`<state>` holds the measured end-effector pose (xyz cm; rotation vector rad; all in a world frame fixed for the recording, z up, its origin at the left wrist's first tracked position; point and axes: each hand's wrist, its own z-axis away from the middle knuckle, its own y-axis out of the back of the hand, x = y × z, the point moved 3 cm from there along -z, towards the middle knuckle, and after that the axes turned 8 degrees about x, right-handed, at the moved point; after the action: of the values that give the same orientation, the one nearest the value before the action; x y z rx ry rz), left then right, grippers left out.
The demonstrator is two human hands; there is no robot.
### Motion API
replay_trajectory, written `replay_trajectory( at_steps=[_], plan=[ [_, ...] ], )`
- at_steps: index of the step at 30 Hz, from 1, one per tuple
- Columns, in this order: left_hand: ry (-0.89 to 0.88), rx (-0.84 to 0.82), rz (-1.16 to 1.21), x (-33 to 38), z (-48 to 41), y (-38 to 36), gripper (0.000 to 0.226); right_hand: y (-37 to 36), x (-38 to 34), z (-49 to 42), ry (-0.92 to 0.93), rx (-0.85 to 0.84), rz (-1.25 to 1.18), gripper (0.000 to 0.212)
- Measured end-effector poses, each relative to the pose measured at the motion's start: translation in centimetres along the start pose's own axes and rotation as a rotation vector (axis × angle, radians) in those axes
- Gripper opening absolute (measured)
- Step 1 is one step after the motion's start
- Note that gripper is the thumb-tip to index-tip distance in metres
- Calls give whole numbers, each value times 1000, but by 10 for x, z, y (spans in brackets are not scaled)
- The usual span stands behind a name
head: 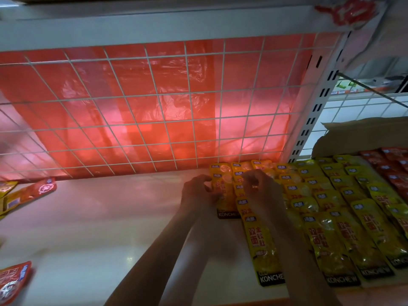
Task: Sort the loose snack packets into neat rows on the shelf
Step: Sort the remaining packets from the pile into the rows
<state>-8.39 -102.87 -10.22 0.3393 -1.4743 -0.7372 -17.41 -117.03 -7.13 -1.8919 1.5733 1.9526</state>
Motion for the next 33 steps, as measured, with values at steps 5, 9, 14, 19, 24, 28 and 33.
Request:
replay_trajectory(
  at_steps=[5, 9, 14, 19, 24, 28, 33],
  plan=[
    [-3, 50, -59, 1, 0, 0, 51, -4, -7, 4, 8, -36, -16, 18],
    [-21, 67, -142, 0, 1, 0, 46, -4, -12, 8, 27, -25, -16, 17],
    [-82, 131, -222, -10, 8, 17, 43, -22, -34, 13, 57, -48, 4, 17],
    [-146, 305, -301, -43, 16, 88, 36, -78, -87, 34, 196, -152, -22, 20],
    [-138, 463, -416, -99, 30, 167, 38, -146, -151, 71, 308, -340, -51, 27],
    [-62, 514, -510, -146, 42, 225, 42, -196, -196, 99, 389, -451, -29, 31],
    [11, 568, -568, -206, 40, 290, 45, -257, -248, 126, 491, -547, 26, 33]
  ],
)
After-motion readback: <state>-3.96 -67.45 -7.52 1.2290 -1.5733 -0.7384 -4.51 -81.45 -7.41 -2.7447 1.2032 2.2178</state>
